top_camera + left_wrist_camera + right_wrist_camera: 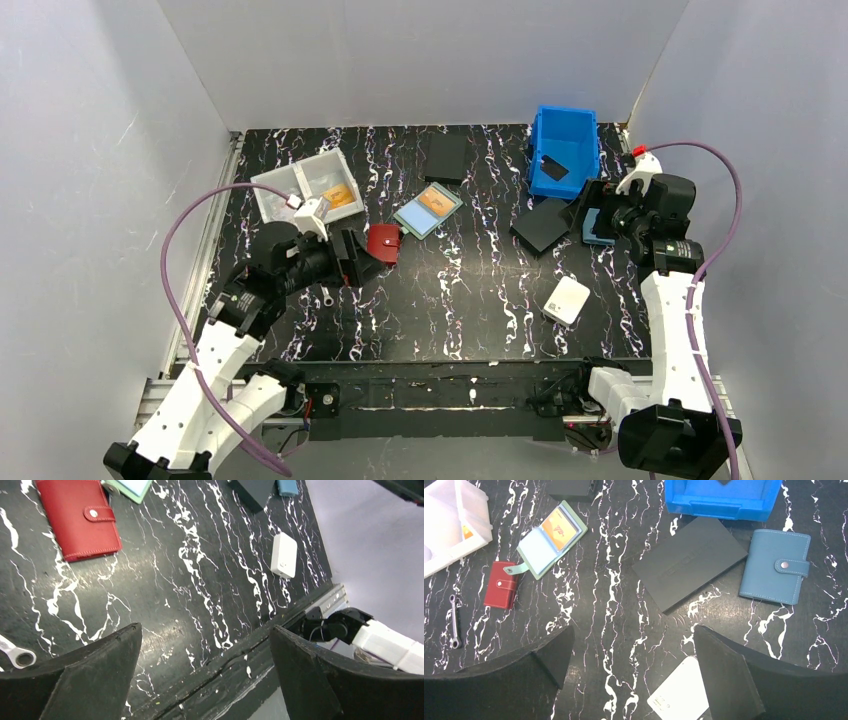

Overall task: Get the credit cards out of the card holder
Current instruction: Move the card holder to the center of the board.

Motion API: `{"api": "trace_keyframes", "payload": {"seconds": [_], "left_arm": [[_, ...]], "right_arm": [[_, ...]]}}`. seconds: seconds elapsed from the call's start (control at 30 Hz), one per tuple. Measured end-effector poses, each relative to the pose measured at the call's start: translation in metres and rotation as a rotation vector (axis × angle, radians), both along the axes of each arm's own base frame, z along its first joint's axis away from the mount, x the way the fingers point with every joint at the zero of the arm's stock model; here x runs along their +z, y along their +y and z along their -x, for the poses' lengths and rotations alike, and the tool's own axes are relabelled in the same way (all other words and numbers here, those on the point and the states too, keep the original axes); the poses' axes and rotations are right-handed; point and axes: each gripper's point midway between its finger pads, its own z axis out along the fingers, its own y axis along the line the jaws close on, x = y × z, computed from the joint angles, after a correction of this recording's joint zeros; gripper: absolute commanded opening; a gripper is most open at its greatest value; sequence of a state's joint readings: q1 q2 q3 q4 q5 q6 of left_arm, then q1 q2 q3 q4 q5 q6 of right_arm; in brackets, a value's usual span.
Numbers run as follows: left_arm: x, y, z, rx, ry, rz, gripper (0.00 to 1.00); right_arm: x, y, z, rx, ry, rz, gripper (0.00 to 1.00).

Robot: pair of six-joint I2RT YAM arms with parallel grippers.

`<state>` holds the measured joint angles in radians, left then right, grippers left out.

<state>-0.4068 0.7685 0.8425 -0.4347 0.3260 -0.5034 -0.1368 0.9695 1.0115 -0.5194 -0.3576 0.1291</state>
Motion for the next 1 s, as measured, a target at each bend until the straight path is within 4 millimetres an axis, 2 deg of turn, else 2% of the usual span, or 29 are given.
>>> {"api": "trace_keyframes", "payload": {"seconds": [0.1,0.23,0.37,0.47,0.6,0.73,0.87,1.0], "left_arm": [[-0.01,-0.001,0.01,-0.013,0.032,0.021,0.98],[-0.035,-0.003,0.018,-0.012,0.116,0.029,0.98],[-0.062,-0.003,0.023,0.007,0.197,0.035,0.98],[-0.074,-0.004,0.024,0.024,0.233,0.048,0.98],[-0.085,-0.008,0.017,0.048,0.255,0.079,0.98],[-0.109,-0.011,0.007,0.102,0.326,0.093,0.98],[-0.126,-0.012,-0.004,0.179,0.384,0.109,0.98],[-0.132,-0.015,-0.021,0.245,0.404,0.147,0.96]], "right_arm": [[0.001,0.001,-0.001,0.006,-0.005,-0.005,0.98],[0.0,0.005,-0.005,0.03,-0.006,-0.02,0.98],[-0.005,0.01,-0.006,0.061,-0.002,-0.033,0.98],[-0.012,0.016,-0.005,0.111,0.001,-0.035,0.98],[-0.03,0.035,0.006,0.308,-0.014,-0.018,0.98],[-0.054,0.053,0.021,0.503,-0.012,-0.035,0.98],[-0.068,0.064,0.027,0.649,-0.026,-0.047,0.98],[-0.083,0.071,0.034,0.754,-0.02,-0.076,0.98]]}}
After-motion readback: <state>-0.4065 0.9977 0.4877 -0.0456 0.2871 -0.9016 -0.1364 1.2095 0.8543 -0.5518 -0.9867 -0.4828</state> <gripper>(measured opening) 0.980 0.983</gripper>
